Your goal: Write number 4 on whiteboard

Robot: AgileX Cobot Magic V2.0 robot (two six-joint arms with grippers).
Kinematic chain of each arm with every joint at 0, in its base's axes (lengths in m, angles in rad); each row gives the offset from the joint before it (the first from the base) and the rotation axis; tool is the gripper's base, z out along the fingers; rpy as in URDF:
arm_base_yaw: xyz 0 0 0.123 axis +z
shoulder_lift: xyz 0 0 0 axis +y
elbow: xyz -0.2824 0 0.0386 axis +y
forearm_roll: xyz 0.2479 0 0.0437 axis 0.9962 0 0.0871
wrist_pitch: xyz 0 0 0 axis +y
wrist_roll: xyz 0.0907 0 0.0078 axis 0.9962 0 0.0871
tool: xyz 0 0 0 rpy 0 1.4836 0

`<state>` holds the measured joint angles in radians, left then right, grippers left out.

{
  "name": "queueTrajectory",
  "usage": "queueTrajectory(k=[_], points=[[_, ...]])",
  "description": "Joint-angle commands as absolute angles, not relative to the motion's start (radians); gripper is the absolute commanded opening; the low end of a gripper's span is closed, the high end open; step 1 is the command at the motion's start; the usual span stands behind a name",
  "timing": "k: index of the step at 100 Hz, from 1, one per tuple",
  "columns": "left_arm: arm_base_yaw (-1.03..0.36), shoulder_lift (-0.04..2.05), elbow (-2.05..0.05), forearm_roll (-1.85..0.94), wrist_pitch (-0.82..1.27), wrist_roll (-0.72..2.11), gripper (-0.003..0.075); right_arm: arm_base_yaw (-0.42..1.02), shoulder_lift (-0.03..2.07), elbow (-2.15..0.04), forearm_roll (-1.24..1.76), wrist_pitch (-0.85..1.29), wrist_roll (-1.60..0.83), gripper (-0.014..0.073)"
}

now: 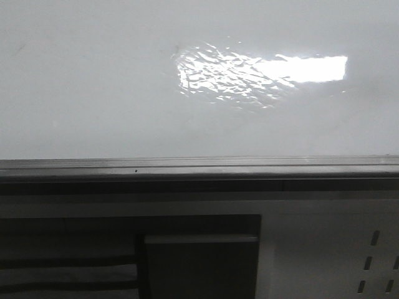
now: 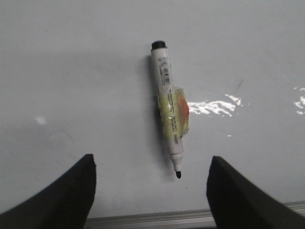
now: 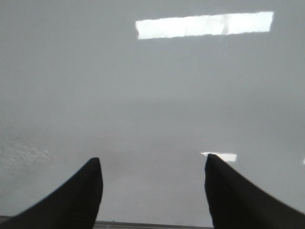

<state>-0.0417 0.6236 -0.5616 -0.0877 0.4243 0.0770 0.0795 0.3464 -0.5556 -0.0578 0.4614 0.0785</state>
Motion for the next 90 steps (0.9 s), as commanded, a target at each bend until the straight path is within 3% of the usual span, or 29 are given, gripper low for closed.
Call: queueTrajectory(k=[1, 69, 90], points=[[-0.044, 0.711, -0.591, -0.116, 0.3, 0.078, 0.0463, 0.071, 0.363, -0.587, -0.073, 0.378, 0.077, 0.0418], [-0.122, 1.088, -0.594, -0.112, 0.03, 0.088, 0.0459, 0.071, 0.363, -0.587, -0.073, 0.378, 0.077, 0.0418], [-0.122, 1.121, -0.594, -0.112, 0.007, 0.088, 0.0314, 0.071, 0.363, -0.587, -0.073, 0.378, 0.077, 0.0418]])
